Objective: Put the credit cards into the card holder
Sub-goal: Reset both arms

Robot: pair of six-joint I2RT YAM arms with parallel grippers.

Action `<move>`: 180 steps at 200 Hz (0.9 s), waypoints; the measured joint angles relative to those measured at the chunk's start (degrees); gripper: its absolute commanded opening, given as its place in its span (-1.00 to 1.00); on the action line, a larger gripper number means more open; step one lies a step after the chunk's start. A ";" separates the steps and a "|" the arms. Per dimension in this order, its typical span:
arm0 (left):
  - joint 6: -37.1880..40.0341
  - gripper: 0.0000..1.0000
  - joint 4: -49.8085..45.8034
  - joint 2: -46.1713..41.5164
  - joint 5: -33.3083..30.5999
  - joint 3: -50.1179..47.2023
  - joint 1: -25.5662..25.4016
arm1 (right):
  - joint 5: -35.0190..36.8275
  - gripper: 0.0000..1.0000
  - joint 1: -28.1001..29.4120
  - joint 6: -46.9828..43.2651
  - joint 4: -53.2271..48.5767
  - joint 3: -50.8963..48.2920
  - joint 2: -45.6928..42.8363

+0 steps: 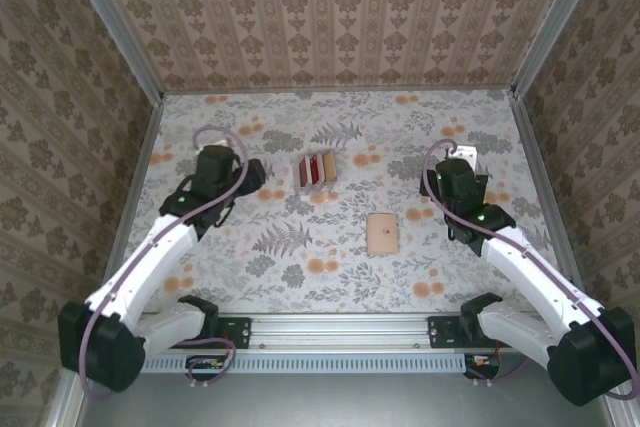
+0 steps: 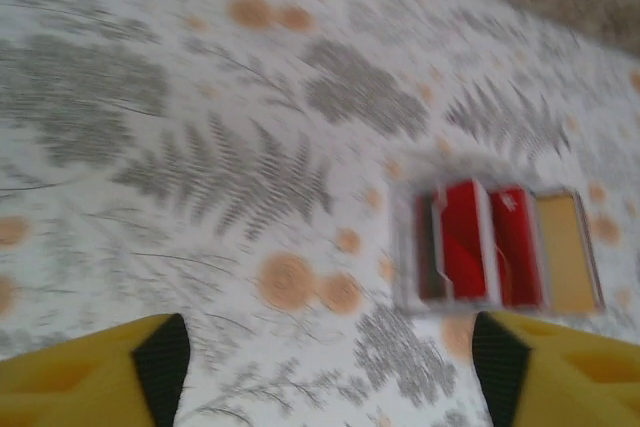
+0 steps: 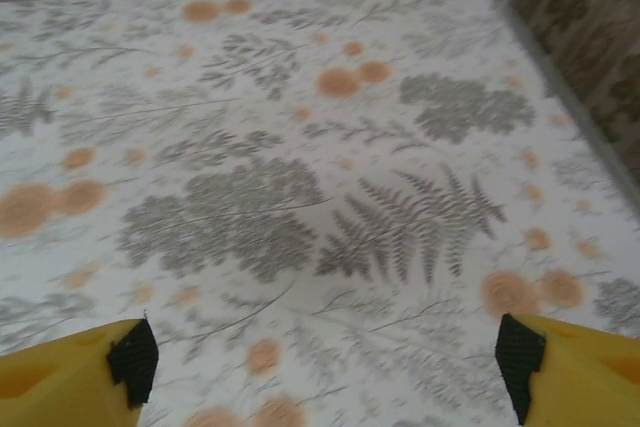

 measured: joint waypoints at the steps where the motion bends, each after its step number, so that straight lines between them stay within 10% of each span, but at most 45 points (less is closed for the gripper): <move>1: -0.15 0.97 0.02 -0.13 -0.13 -0.09 0.17 | 0.35 0.96 -0.02 -0.39 0.66 -0.42 0.00; 108: 10.75 1.00 21.51 1.01 -23.04 -18.38 7.80 | 3.74 0.97 -13.40 -6.97 36.50 -16.98 10.29; 180: 26.32 1.00 48.37 8.70 -20.81 -25.14 11.76 | -7.54 0.97 -18.78 -9.11 50.86 -20.98 14.05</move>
